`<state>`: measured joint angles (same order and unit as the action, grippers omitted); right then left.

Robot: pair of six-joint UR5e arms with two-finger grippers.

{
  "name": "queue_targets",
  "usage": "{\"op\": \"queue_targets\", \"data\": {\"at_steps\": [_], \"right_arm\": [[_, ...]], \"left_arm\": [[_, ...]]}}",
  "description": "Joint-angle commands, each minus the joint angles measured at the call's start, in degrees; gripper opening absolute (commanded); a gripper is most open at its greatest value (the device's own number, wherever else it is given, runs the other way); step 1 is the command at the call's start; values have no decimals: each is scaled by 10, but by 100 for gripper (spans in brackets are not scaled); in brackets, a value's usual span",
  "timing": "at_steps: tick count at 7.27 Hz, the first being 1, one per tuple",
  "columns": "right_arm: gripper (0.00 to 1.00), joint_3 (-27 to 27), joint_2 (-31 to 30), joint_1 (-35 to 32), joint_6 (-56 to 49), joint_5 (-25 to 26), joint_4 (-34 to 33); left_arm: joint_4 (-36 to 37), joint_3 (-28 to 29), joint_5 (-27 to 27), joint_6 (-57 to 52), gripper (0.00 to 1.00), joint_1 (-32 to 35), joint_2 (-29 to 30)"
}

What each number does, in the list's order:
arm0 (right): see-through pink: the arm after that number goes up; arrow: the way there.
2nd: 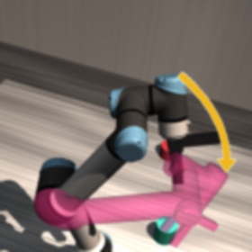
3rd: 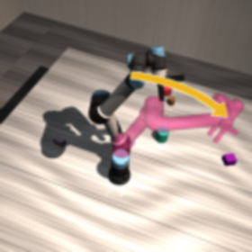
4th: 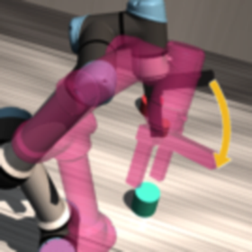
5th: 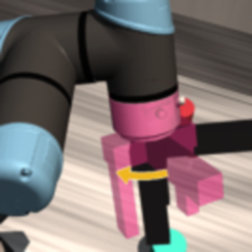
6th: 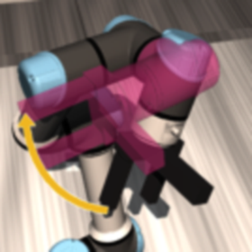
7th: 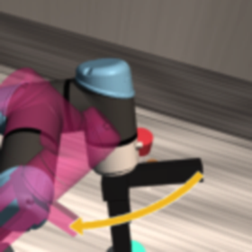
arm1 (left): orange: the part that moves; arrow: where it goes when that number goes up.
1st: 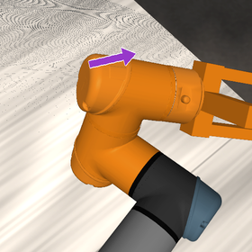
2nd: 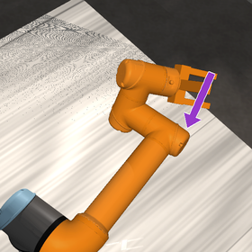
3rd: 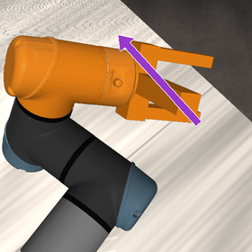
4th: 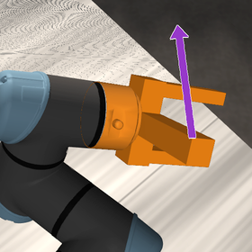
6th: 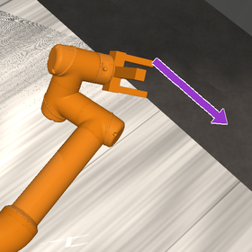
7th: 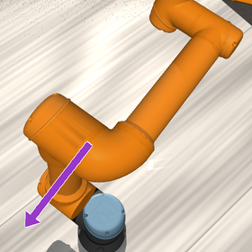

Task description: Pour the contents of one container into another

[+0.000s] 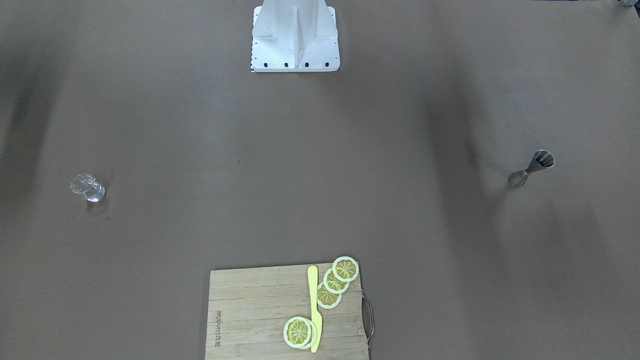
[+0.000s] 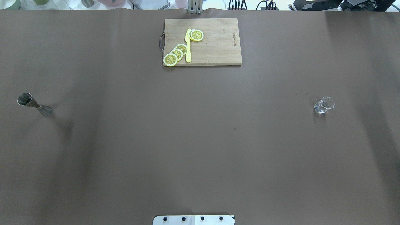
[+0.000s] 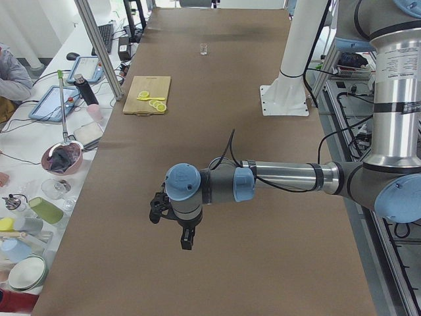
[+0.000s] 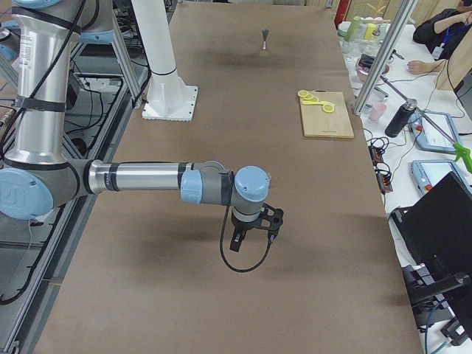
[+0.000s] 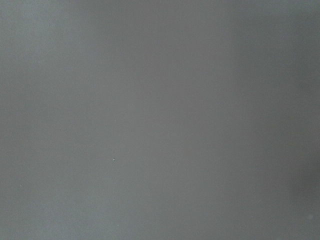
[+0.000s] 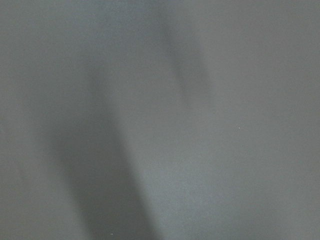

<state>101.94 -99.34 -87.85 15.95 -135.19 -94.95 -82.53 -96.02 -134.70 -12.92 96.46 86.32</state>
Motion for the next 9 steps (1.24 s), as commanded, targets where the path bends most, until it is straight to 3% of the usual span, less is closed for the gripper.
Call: {"op": "queue_targets", "data": {"at_steps": [1, 9], "right_arm": [[100, -1, 0, 0, 0, -1, 0], [100, -2, 4, 0, 0, -1, 0]], "left_arm": [[0, 0, 0, -1, 99, 0, 0], [-3, 10, 0, 4, 99, -1, 2]]}}
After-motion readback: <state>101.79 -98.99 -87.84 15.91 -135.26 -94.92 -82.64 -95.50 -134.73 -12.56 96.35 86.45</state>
